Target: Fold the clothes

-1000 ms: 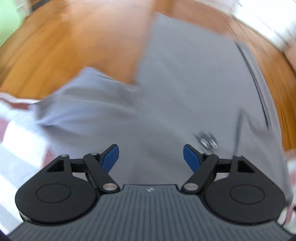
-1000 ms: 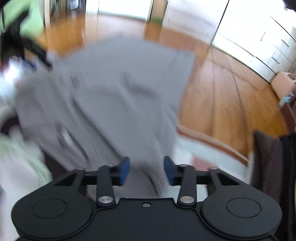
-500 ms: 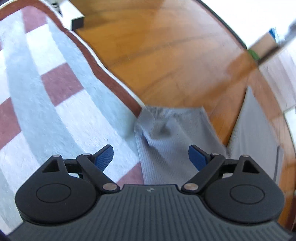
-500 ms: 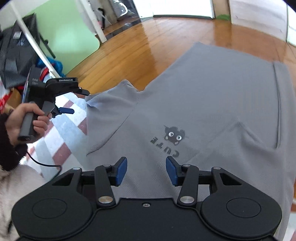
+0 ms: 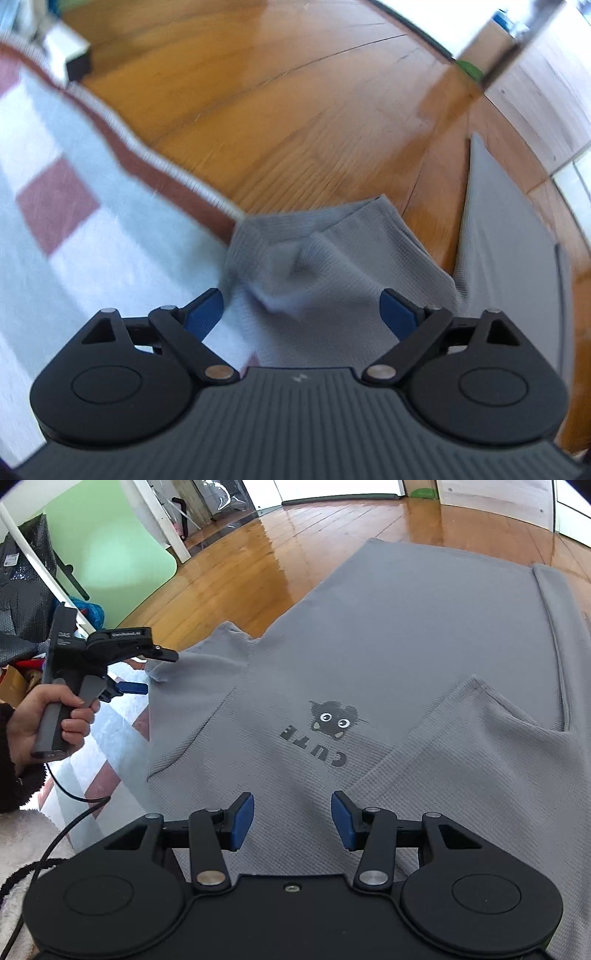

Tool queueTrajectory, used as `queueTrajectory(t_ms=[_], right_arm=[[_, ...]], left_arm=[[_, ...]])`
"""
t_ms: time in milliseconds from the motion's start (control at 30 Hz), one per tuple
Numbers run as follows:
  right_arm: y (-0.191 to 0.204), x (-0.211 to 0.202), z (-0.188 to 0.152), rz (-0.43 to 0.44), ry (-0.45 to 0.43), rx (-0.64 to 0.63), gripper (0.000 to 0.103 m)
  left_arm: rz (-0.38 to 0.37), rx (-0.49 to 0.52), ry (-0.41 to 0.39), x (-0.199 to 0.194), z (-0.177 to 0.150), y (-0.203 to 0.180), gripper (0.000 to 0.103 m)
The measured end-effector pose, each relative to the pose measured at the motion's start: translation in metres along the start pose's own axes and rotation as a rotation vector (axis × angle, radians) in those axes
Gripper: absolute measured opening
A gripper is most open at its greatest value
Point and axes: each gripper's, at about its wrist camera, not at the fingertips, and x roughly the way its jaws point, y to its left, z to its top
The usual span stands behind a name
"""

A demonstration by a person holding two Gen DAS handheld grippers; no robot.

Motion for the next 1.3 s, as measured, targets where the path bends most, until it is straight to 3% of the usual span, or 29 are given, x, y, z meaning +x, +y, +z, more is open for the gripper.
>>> queueTrajectory(t_ms=[67, 100, 133, 167, 233, 367, 433, 500, 533, 600, 633, 667, 700, 800, 867, 1000, 1100, 1200, 1233, 1267, 1300], right_arm=[[-0.002, -0.002, 0.000, -0.013, -0.007, -0.001, 0.052], [-0.004, -0.004, -0.001, -0.018, -0.011, 0.001, 0.052], [-0.006, -0.005, -0.002, -0.022, -0.015, 0.008, 0.052], [-0.008, -0.007, -0.003, -0.026, -0.020, 0.015, 0.052], [-0.013, -0.010, -0.006, -0.032, -0.028, 0.032, 0.052], [-0.021, -0.015, -0.013, -0.044, -0.038, 0.065, 0.052], [-0.027, -0.019, -0.016, -0.052, -0.043, 0.081, 0.052], [-0.034, -0.023, -0.020, -0.063, -0.052, 0.101, 0.052], [-0.038, -0.024, -0.022, -0.068, -0.057, 0.112, 0.052], [-0.048, -0.025, -0.029, -0.085, -0.056, 0.134, 0.052], [-0.053, -0.025, -0.032, -0.093, -0.055, 0.145, 0.052], [-0.057, -0.025, -0.035, -0.102, -0.055, 0.156, 0.052], [-0.061, -0.024, -0.038, -0.108, -0.053, 0.163, 0.052], [-0.068, -0.028, -0.045, -0.108, -0.056, 0.185, 0.052], [-0.071, -0.032, -0.046, -0.088, -0.069, 0.197, 0.052], [-0.080, -0.034, -0.045, -0.036, -0.081, 0.252, 0.053], [-0.089, -0.029, -0.041, 0.007, -0.086, 0.328, 0.059], [-0.098, -0.017, -0.036, 0.010, -0.084, 0.412, 0.063], [-0.100, -0.012, -0.035, 0.005, -0.083, 0.431, 0.057], [-0.095, -0.012, -0.031, 0.010, -0.100, 0.384, 0.039], [-0.091, -0.012, -0.027, 0.015, -0.118, 0.337, 0.008]], left_arm=[[0.038, 0.080, -0.017, 0.004, -0.001, -0.012, 0.087], [0.065, 0.128, -0.027, 0.007, -0.002, -0.019, 0.064], [0.098, 0.178, -0.030, 0.011, -0.002, -0.026, 0.022], [0.084, 0.195, -0.026, 0.009, -0.002, -0.031, 0.012], [0.055, 0.226, -0.021, 0.006, -0.003, -0.041, 0.008], [-0.113, 0.226, -0.088, -0.031, -0.005, -0.069, 0.008], [-0.295, 0.248, -0.095, -0.053, -0.017, -0.097, 0.008], [-0.483, 0.329, -0.031, -0.068, -0.042, -0.143, 0.008], [-0.541, 0.378, 0.023, -0.070, -0.059, -0.168, 0.009], [-0.578, 0.452, 0.148, -0.057, -0.093, -0.206, 0.015], [-0.595, 0.488, 0.210, -0.050, -0.110, -0.225, 0.029], [-0.601, 0.526, 0.270, -0.043, -0.126, -0.242, 0.039], [-0.546, 0.569, 0.305, -0.033, -0.135, -0.249, 0.048], [-0.450, 0.598, 0.350, -0.021, -0.133, -0.237, 0.053], [-0.408, 0.559, 0.335, -0.027, -0.124, -0.216, 0.061], [-0.285, 0.518, 0.289, -0.032, -0.104, -0.177, 0.062], [-0.296, 0.563, 0.259, -0.045, -0.103, -0.168, 0.062], [-0.299, 0.686, 0.274, -0.049, -0.123, -0.181, 0.075], [-0.288, 0.741, 0.283, -0.049, -0.132, -0.187, 0.077], [-0.248, 0.837, 0.297, -0.047, -0.146, -0.192, 0.077], [-0.208, 0.934, 0.311, -0.046, -0.159, -0.198, 0.077]])
